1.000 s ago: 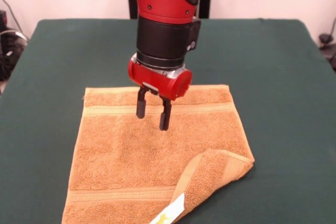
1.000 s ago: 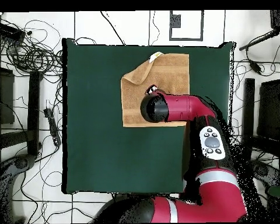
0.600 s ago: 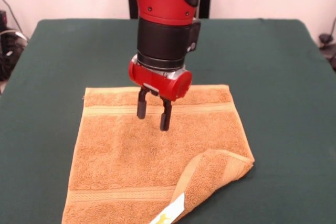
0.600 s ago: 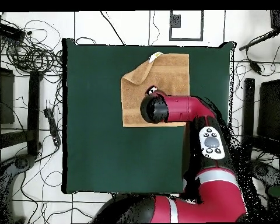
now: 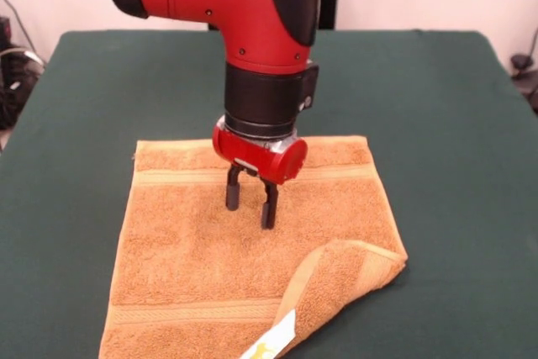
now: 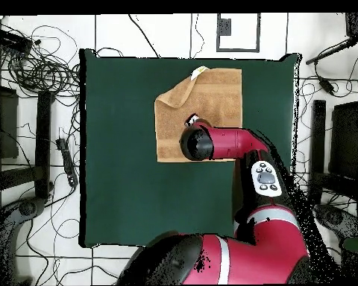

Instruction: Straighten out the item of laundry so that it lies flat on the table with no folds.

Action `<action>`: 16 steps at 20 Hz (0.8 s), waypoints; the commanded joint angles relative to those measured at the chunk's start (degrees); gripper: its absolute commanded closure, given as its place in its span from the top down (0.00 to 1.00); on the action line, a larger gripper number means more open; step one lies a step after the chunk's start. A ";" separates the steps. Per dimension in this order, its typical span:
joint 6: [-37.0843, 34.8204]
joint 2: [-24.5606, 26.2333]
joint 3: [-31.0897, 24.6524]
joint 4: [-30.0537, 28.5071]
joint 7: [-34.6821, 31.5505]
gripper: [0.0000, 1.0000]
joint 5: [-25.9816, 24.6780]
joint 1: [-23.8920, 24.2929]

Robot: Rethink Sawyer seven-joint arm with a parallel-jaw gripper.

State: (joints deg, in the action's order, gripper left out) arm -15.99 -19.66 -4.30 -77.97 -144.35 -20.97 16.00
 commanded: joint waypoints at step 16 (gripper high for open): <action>-0.09 4.69 -7.24 -5.21 0.96 1.00 0.15 1.81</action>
State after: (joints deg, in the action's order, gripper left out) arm -15.96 -19.85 -5.20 -78.34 -144.35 -20.94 16.95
